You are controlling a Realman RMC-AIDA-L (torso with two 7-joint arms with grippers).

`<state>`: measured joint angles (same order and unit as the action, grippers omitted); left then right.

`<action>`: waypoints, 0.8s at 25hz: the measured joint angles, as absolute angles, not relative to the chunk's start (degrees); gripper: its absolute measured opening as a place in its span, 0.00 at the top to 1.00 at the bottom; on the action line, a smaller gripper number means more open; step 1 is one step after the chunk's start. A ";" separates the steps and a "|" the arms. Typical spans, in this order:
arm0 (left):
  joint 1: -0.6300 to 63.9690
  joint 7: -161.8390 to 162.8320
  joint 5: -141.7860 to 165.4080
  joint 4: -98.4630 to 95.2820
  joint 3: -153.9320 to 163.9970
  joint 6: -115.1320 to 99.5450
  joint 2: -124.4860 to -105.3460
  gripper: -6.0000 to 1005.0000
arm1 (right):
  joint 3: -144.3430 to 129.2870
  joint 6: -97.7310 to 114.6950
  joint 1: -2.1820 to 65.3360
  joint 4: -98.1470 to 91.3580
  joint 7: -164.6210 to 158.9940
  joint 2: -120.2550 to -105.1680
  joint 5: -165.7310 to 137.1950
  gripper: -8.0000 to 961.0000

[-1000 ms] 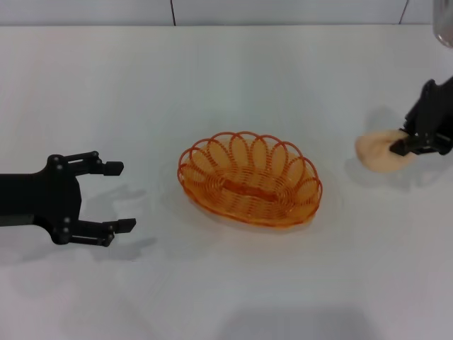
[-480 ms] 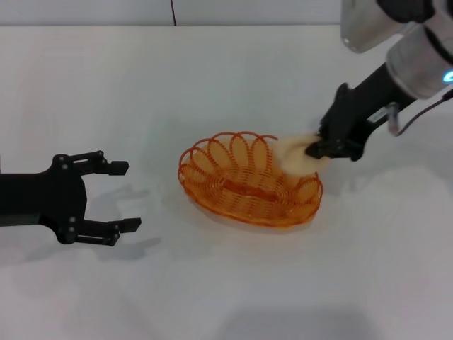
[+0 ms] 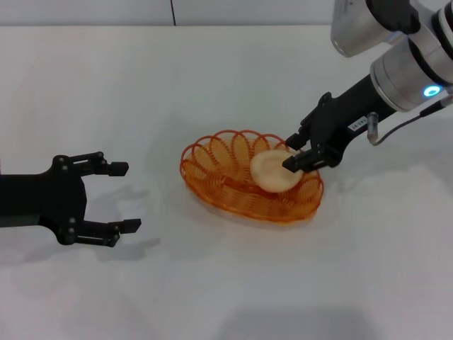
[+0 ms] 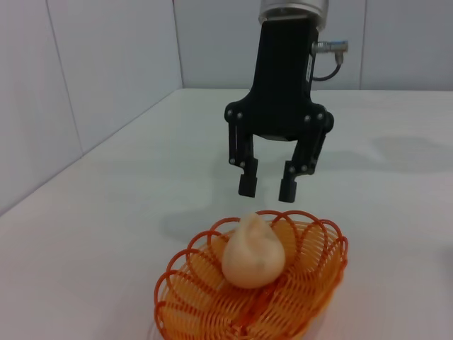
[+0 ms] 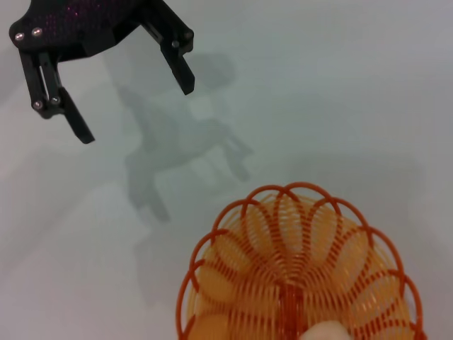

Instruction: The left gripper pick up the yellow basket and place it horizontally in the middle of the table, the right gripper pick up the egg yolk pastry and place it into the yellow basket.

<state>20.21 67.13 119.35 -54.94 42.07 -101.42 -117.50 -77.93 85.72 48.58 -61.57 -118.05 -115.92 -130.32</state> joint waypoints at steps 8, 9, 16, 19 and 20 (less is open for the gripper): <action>20.28 67.09 119.36 -54.78 41.80 -101.43 -117.50 0.11 | -75.07 86.17 43.97 -62.88 -113.70 -115.51 -129.07 0.46; 20.28 67.08 119.35 -54.78 41.75 -101.43 -117.50 0.11 | -73.54 86.52 42.81 -63.18 -112.08 -115.48 -128.24 0.42; 20.42 67.05 118.97 -54.73 41.63 -101.43 -117.43 0.11 | -59.68 93.19 35.88 -62.95 -99.00 -115.18 -120.94 0.21; 20.47 66.88 118.64 -54.40 41.58 -101.43 -117.32 0.12 | -54.86 95.21 33.73 -60.78 -92.61 -115.13 -119.13 0.13; 20.58 66.83 118.57 -54.24 41.58 -101.43 -117.29 0.12 | -53.77 95.53 33.28 -59.77 -90.72 -115.08 -118.57 0.13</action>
<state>20.58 66.82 118.57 -54.24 41.58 -101.43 -117.29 -53.77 95.53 33.28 -59.77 -90.72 -115.08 -118.57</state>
